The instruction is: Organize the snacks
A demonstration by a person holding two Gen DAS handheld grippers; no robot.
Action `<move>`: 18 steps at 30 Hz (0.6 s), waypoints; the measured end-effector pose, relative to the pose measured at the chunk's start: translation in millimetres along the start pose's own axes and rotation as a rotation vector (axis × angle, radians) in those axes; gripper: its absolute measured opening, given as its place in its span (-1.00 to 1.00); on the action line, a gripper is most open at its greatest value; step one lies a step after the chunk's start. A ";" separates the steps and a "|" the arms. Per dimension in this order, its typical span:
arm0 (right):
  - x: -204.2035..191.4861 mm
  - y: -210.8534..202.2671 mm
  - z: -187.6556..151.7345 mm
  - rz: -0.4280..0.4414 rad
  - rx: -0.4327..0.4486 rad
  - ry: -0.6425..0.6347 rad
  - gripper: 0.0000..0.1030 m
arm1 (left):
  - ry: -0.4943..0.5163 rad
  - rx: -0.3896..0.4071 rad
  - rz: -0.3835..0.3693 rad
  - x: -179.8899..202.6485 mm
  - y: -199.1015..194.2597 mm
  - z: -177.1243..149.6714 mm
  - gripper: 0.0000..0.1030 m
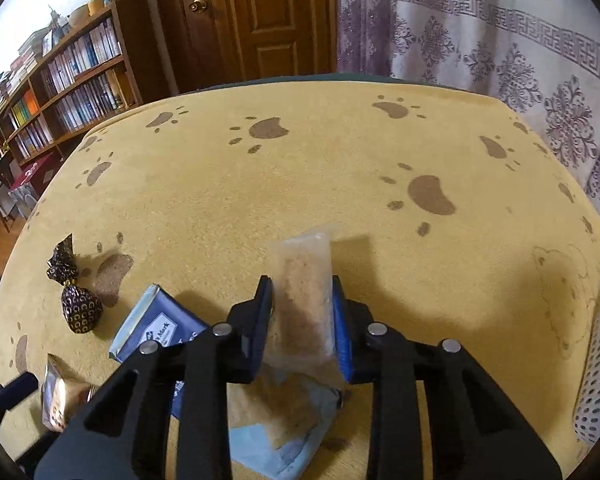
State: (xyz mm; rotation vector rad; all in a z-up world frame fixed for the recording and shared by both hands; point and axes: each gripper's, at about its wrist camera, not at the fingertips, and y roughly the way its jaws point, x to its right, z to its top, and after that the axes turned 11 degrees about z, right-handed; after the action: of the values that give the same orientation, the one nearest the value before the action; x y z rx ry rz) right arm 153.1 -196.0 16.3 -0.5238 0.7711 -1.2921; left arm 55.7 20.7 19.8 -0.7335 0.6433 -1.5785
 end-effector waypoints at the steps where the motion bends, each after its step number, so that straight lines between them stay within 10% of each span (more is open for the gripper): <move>1: 1.5 -4.3 -1.9 -0.002 0.008 0.001 -0.44 | 0.001 -0.004 0.007 -0.5 0.7 0.7 0.62; 18: 21.4 -65.7 -34.4 0.041 0.079 0.081 -0.44 | 0.147 -0.033 0.009 15.6 -7.9 -21.0 0.63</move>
State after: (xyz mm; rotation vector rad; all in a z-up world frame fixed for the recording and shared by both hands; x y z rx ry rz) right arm 86.3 -228.6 37.4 -0.3921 0.7906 -1.3066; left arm 33.4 6.2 13.8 -0.6424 0.7804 -1.6273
